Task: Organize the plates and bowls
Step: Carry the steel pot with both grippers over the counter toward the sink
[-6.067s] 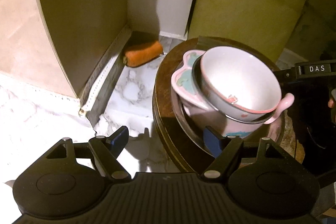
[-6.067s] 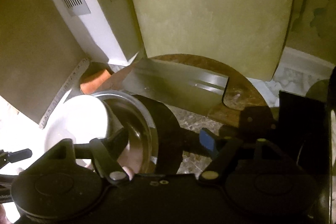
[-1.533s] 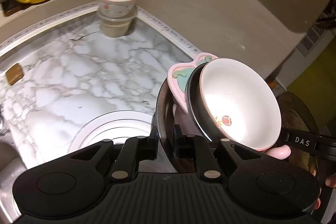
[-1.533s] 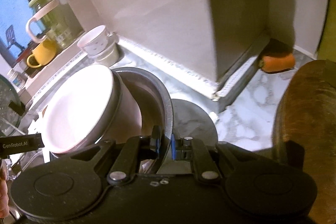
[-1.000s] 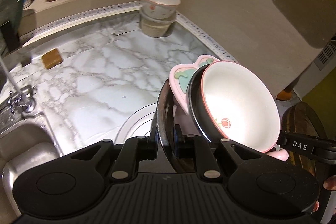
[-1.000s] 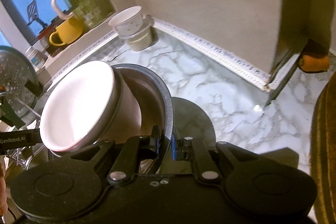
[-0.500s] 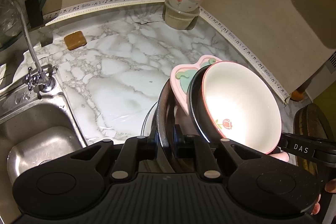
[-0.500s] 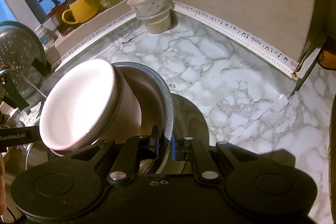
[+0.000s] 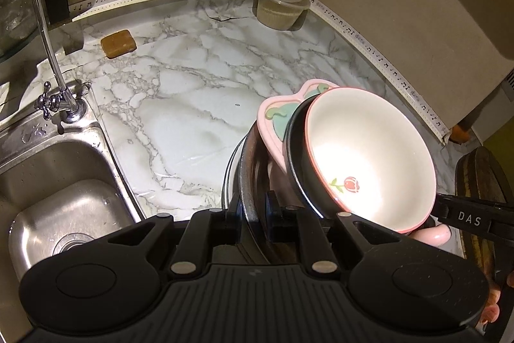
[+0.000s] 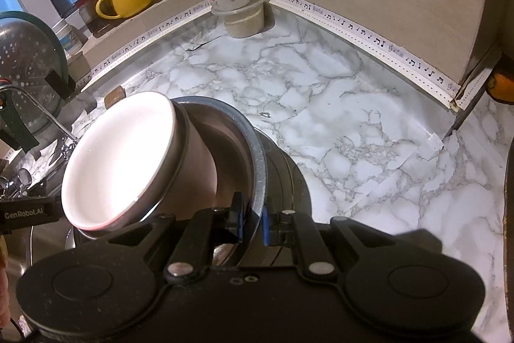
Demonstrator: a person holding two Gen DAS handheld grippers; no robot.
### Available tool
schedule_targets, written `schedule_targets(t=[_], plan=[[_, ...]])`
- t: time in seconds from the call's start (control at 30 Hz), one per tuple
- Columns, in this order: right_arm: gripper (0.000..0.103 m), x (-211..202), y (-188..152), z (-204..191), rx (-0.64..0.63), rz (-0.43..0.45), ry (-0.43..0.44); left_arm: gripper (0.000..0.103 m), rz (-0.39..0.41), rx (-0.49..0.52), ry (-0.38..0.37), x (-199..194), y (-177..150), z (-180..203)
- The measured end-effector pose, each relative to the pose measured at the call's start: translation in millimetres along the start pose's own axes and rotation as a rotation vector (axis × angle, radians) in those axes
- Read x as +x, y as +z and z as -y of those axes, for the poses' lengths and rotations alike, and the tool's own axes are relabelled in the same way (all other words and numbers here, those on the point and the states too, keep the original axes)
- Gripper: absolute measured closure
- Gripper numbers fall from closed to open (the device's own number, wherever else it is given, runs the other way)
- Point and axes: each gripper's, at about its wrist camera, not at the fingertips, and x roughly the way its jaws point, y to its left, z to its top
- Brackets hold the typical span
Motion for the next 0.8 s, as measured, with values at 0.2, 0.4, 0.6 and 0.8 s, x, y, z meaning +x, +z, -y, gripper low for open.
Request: schedule_targets(t=[0.2,0.4,0.6,0.8], plan=[[0.091,0,-2,0,0.000,-0.001,-0.004,0.090,-0.001,0.002,0.002,1,-1,1],[0.091,2,-3,1,0.005,-0.008,-0.006,0.090,-0.005,0.004,0.005,3,-1,0],[0.091,2,-4,2,0.010,-0.011,-0.004,0.090,-0.007,0.016,0.014,6,-1,1],[0.091,4,-5,2,0.010,-0.017,-0.005,0.090,-0.025,0.016,0.023,13,-4,0]])
